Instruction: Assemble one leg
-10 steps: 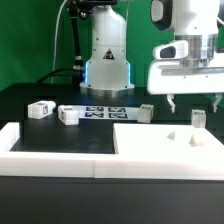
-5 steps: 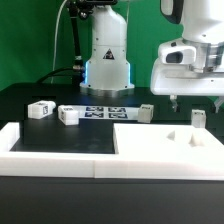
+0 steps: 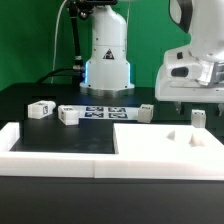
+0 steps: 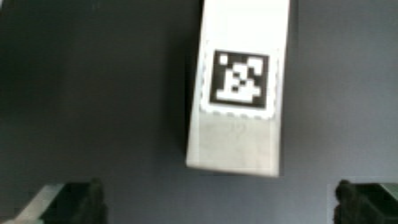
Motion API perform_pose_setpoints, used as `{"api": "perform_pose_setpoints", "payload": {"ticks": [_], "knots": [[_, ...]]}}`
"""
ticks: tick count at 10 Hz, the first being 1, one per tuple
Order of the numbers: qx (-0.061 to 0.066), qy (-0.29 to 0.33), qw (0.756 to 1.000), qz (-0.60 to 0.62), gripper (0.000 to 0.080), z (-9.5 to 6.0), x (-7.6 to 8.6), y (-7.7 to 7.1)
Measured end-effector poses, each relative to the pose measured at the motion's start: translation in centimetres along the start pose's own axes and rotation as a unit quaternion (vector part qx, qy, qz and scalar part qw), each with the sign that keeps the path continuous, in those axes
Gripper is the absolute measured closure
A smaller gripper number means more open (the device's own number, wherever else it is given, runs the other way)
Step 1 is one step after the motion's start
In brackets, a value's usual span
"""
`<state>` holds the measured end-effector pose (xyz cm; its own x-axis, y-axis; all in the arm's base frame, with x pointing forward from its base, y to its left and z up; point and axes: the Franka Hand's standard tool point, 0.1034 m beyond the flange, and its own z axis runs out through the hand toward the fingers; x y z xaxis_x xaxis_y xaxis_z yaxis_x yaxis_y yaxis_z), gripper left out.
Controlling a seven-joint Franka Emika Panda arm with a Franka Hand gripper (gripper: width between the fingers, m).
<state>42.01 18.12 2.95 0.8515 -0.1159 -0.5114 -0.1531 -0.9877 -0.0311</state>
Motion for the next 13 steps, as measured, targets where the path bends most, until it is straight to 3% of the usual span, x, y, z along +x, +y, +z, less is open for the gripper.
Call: {"api": "perform_pose_setpoints", "payload": {"ticks": [7,8,11,13], "knots": [[-0.030,-0.195,0.980,0.007,0.0150,1.9,-0.8,0.1],[-0.026,-0.182,0.983,0.005,0.0150,2.2,-0.2,-0.3],[-0.030,-0.180,0.983,0.002,0.0150,2.9,-0.4,-0.6],[-0.030,-0.180,0.983,0.002,0.0423,2.9,-0.4,-0.5]]}}
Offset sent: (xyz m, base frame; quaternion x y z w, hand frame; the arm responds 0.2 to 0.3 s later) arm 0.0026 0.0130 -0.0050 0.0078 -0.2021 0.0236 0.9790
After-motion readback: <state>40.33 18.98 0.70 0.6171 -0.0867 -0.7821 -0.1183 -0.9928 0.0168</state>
